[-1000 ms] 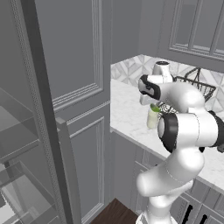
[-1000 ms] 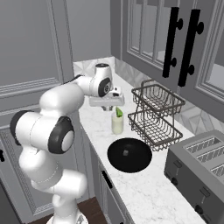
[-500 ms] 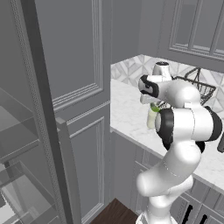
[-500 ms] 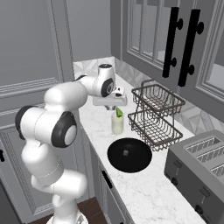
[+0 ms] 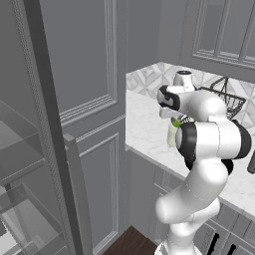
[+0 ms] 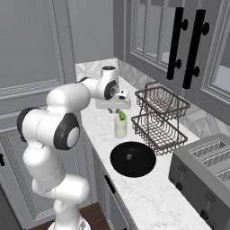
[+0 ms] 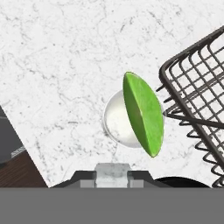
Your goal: Grab a lemon wedge from the fridge and one ice cube from the ice bowl, and put them in the glass of lemonade.
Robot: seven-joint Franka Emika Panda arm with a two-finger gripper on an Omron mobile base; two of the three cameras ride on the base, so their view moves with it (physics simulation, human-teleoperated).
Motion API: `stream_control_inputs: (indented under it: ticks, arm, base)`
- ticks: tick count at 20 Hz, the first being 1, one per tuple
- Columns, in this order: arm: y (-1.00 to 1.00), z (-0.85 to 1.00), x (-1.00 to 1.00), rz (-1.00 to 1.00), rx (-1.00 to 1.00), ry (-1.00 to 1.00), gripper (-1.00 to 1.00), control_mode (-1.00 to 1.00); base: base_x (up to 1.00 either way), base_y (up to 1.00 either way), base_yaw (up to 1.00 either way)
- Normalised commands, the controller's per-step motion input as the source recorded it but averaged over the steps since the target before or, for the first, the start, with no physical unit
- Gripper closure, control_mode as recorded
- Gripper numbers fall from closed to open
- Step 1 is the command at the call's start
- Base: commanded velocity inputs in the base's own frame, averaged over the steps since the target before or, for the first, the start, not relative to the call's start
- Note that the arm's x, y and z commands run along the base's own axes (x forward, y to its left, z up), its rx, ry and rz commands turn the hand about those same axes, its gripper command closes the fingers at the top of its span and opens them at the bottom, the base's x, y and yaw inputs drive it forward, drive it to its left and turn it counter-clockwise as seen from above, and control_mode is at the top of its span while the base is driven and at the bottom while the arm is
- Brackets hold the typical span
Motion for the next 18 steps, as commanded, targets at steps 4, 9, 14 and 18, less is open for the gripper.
stream_control_inputs:
  ticks: [4,9,14,18]
  arm:
    - [0.0,-0.12,0.0,0.0,0.0,0.0,1.0,-1.0]
    - [0.0,-0.02,0.0,0.0,0.0,0.0,1.0,-1.0]
    - [0.0,0.0,0.03,0.0,0.0,0.0,1.0,-1.0]
    - [-0.06,0.0,0.32,0.0,0.0,0.0,1.0,-1.0]
  base:
    - [0.0,0.0,0.0]
    - [0.0,0.0,0.0]
    - [0.0,0.0,0.0]
    - [0.0,0.0,0.0]
